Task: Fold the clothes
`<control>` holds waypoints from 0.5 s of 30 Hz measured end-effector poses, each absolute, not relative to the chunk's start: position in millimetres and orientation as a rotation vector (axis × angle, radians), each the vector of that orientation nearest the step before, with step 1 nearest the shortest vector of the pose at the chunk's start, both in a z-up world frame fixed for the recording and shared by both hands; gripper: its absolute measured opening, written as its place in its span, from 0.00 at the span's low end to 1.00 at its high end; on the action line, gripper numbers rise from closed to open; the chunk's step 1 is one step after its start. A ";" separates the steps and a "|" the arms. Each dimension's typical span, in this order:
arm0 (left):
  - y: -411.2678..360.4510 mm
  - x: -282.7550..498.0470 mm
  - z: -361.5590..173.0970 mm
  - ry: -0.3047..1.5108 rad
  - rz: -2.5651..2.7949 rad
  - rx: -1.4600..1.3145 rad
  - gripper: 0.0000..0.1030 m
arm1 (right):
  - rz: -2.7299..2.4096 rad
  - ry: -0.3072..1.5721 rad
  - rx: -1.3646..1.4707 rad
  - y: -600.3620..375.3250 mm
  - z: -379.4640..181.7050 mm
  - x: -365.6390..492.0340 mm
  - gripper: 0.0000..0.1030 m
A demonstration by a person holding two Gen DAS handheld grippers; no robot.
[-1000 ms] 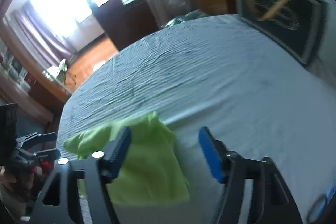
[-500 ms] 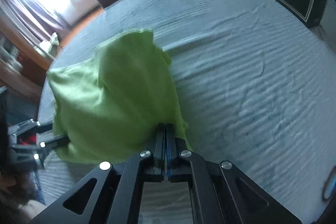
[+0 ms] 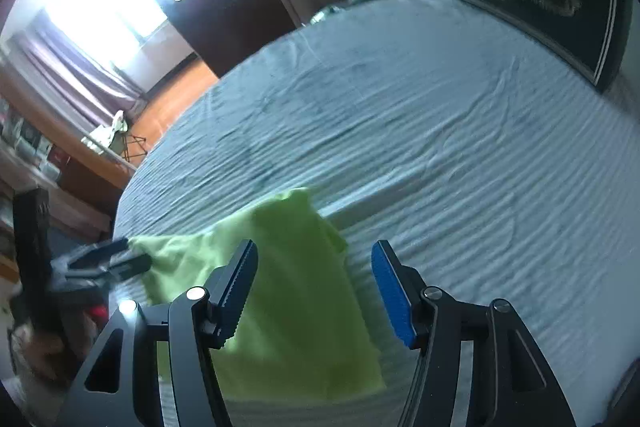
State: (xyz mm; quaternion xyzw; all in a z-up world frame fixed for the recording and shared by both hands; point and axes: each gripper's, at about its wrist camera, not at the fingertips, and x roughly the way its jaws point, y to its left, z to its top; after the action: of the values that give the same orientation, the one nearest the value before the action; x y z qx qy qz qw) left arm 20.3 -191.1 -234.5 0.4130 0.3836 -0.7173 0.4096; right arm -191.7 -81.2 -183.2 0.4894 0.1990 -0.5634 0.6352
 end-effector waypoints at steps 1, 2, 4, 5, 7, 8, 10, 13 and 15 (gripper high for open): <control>-189.0 18.5 -240.3 0.977 -1.805 1.055 0.58 | -1.257 0.457 1.156 -86.2 -191.3 -192.0 0.58; -186.3 16.9 -245.8 0.987 -1.804 1.071 0.36 | -1.225 0.462 1.187 -91.0 -198.7 -191.4 0.54; -179.5 15.9 -251.1 0.984 -1.801 1.077 0.28 | -1.154 0.514 1.171 -99.5 -203.6 -178.1 0.05; -175.2 18.6 -249.9 0.966 -1.788 1.057 0.26 | -1.164 0.553 1.114 -100.5 -199.7 -169.3 0.05; -170.3 24.8 -249.3 0.951 -1.755 1.018 0.25 | -1.227 0.551 1.058 -104.2 -195.9 -169.1 0.05; -171.6 25.8 -250.6 0.947 -1.738 1.006 0.26 | -1.261 0.538 1.053 -107.6 -197.3 -172.8 0.05; -174.5 26.8 -251.7 0.941 -1.715 0.988 0.29 | -1.323 0.587 1.081 -117.3 -212.8 -178.6 0.05; -172.3 35.9 -240.0 0.928 -1.701 0.956 0.71 | -1.379 0.526 1.040 -98.4 -200.1 -184.0 0.12; -162.5 47.0 -223.9 0.908 -1.723 0.903 0.90 | -1.413 0.483 1.011 -85.0 -191.0 -187.3 0.21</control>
State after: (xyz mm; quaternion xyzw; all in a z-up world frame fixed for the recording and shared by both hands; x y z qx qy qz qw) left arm 47.0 -162.5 -223.9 0.3696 0.3716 -0.7054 0.4772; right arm -187.3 -85.0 -191.0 0.4399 0.2099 -0.6145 0.6204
